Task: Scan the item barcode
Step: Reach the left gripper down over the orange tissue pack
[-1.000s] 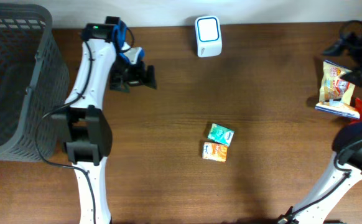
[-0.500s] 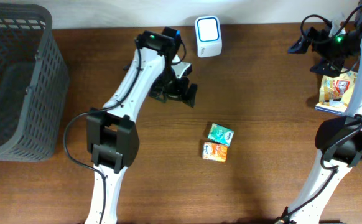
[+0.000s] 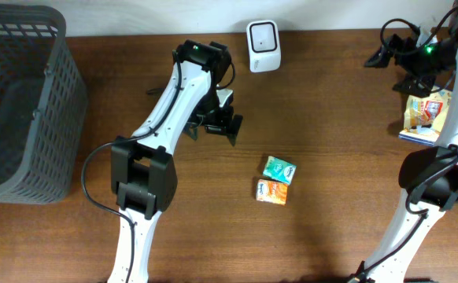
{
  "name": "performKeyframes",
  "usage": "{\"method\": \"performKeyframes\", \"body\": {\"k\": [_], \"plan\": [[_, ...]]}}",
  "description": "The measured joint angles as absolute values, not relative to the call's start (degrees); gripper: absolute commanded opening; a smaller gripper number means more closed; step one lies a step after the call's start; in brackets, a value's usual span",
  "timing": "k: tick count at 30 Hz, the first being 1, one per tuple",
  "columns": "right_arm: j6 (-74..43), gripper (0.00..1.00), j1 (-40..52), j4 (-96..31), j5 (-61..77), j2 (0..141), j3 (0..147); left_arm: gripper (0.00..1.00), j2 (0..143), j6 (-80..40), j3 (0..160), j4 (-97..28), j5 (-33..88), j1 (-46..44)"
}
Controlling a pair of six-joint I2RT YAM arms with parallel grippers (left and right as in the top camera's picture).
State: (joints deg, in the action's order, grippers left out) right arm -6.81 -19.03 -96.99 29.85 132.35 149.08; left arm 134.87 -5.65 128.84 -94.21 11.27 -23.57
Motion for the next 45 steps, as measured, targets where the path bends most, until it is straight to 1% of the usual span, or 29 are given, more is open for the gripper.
{"method": "performKeyframes", "body": {"k": [6, 12, 19, 26, 29, 35, 38, 42, 45], "plan": [[-6.8, 0.99, -19.0, -97.0, 29.8, 132.4, 149.1, 0.99, 134.9, -5.7, 123.9, -94.3, 11.0, -24.4], [-6.8, 0.98, -19.0, -97.0, 29.8, 132.3, 149.1, 0.99, 134.9, -5.6, 116.9, -91.7, 11.5, -25.8], [-6.9, 0.98, -19.0, -97.0, 29.8, 132.4, 149.1, 0.99, 134.9, 2.1, 113.3, -91.3, 21.4, -27.2], [-6.8, 0.98, -19.0, -97.0, 29.8, 132.4, 149.1, 0.99, 134.6, 4.1, 113.3, -90.5, 24.4, -28.8], [-6.8, 0.98, -19.0, -97.0, 29.8, 132.4, 149.1, 0.99, 131.4, 4.1, 113.2, -88.8, 24.0, -28.8], [-6.8, 0.98, -19.0, -97.0, 29.8, 132.3, 149.1, 0.99, 115.8, 3.1, 113.2, -88.9, 22.5, -28.9], [-6.8, 0.98, -19.0, -97.0, 29.8, 132.4, 149.1, 0.99, 110.8, 1.3, 113.0, -88.7, 21.1, -29.7], [-6.8, 0.98, -19.0, -97.0, 29.8, 132.3, 149.1, 0.99, 108.6, -0.8, 106.0, -84.0, 20.1, -33.8], [-6.8, 0.98, -19.0, -97.0, 29.8, 132.3, 149.1, 0.99, 109.2, -2.1, 95.8, -75.4, 21.4, -38.0]]}}
